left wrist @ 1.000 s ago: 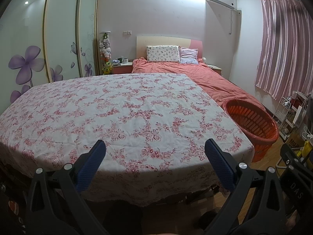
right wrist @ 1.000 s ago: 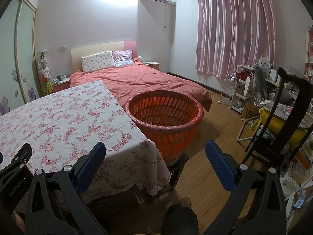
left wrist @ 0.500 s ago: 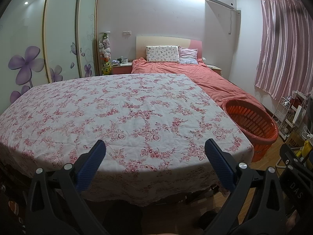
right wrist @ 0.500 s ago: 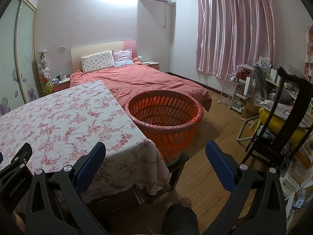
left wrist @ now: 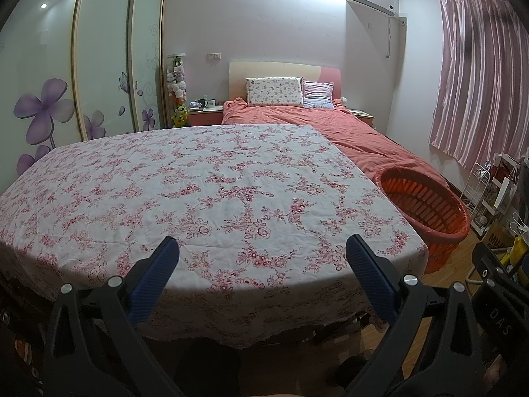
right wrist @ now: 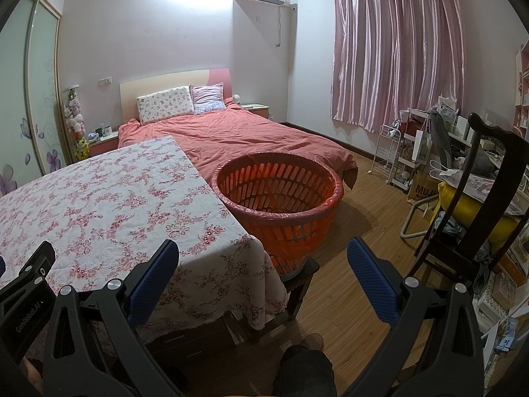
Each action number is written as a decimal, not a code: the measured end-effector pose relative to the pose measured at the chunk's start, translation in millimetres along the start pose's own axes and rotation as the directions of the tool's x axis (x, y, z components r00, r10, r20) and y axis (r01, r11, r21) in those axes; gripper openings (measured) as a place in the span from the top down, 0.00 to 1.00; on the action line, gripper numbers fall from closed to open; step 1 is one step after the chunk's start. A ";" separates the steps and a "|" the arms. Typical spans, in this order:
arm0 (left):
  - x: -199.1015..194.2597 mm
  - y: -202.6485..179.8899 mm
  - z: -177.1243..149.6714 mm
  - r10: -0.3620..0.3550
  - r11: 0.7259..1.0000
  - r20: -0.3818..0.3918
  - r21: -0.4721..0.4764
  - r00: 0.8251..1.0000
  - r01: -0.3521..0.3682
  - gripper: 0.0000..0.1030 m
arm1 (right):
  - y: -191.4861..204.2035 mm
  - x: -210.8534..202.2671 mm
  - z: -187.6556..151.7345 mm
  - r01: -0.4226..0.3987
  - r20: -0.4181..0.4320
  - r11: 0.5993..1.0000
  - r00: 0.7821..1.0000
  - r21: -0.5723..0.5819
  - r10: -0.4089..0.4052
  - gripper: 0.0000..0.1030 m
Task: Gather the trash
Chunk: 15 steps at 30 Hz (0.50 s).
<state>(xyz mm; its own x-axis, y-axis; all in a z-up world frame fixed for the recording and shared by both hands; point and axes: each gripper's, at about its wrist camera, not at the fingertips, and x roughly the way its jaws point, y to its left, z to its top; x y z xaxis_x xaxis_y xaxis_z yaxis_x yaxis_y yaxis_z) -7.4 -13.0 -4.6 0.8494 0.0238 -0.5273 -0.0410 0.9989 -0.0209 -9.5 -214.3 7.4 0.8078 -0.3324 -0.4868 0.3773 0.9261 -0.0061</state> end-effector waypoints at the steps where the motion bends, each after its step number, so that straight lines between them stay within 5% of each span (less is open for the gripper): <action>1: 0.0 0.1 -0.2 0.000 1.000 0.000 0.000 1.000 0.000 0.04 | -0.1 -0.1 0.0 0.000 0.000 1.000 1.000 0.000 0.000 0.02; 15: 0.4 0.6 -0.8 0.001 1.000 -0.002 0.002 1.000 -0.001 0.04 | -0.1 -0.2 0.1 0.000 0.000 1.000 1.000 0.001 0.000 0.02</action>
<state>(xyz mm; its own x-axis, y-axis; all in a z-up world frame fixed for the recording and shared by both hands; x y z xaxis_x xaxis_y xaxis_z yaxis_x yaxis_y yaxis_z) -7.5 -12.4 -5.5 0.8483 0.0245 -0.5290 -0.0406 0.9990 -0.0189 -9.6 -214.4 7.6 0.8075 -0.3324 -0.4873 0.3777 0.9259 -0.0056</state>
